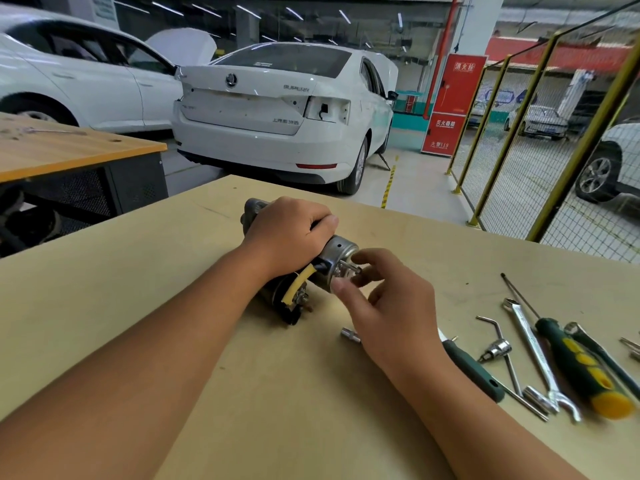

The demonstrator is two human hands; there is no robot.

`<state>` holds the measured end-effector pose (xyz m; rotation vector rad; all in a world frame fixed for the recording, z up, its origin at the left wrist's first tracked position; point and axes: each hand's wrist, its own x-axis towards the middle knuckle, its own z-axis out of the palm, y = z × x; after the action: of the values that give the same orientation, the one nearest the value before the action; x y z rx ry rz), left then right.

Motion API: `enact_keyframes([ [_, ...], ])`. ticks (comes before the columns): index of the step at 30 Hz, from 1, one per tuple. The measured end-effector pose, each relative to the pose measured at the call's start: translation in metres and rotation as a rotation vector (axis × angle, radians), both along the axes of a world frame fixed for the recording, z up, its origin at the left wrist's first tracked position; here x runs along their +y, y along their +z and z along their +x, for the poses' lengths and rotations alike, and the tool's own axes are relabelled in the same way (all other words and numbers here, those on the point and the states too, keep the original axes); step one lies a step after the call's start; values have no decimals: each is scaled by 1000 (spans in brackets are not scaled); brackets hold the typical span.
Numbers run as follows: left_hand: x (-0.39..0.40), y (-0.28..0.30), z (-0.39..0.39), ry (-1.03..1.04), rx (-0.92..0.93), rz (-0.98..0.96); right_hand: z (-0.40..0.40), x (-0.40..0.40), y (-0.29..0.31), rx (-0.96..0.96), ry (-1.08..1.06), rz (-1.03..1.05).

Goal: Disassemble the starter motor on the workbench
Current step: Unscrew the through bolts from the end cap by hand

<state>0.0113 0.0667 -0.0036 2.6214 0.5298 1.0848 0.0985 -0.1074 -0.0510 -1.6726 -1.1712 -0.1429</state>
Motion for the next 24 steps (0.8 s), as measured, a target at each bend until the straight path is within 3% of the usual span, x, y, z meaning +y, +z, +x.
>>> enact_keyframes([
  [10,0,1,0,0,-7,-16,0,3,4,-106,-43,-117],
  [24,-1,3,0,8,20,0,6,4,7,-27,-58,48],
])
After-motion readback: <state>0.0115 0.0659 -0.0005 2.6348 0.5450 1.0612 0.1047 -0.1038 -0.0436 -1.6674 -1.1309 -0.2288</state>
